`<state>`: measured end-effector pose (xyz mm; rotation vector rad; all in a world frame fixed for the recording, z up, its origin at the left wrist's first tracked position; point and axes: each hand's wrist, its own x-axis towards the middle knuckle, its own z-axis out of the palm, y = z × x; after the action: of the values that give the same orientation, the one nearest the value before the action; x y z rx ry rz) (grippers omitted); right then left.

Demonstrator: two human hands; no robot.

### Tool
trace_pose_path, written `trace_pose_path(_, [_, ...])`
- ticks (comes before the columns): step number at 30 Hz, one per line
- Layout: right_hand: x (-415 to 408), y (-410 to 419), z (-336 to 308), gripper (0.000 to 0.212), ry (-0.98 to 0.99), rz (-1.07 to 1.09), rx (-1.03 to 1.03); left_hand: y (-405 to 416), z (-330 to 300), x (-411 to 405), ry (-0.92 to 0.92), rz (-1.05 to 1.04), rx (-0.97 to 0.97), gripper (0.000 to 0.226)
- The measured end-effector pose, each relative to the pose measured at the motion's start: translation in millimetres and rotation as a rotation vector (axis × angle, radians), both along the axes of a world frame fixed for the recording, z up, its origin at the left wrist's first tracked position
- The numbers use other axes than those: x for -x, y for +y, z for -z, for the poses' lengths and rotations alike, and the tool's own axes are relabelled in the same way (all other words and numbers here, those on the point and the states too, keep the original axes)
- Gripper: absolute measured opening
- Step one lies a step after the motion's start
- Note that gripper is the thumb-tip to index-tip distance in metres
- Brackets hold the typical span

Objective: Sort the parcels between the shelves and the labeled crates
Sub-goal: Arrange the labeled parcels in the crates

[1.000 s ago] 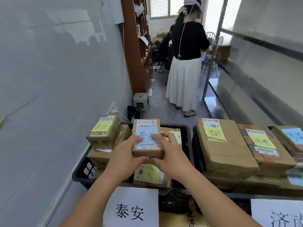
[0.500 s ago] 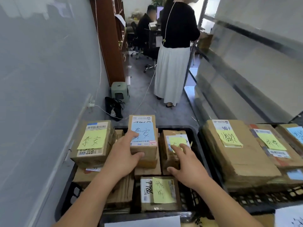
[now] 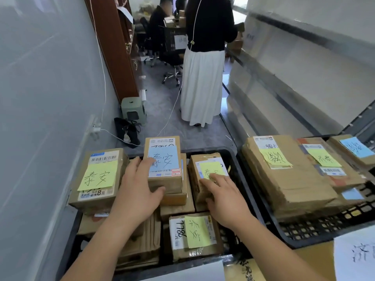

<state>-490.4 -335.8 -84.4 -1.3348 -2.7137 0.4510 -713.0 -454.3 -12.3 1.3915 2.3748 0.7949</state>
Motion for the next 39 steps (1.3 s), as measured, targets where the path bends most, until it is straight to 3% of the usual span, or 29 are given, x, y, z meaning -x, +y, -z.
trace_pose_path(8, [-38,-30,-28,0.059,0.085,0.034,0.009,-13,-21,-43,0.163,0.061,-0.014,0.08])
trace_pose_path(15, [-127,-81,-58,0.057,0.157,0.094,-0.003,-32,-29,-128,0.33,0.24,-0.061,0.08])
trace_pose_path(29, [-404,-201,-69,0.067,0.051,0.53,0.029,-84,-14,-400,0.361,0.767,0.002,0.084])
trace_pose_path(39, [-593,-304,-77,0.071,0.054,0.91,0.026,-100,-9,-612,0.365,1.186,-0.09,0.08])
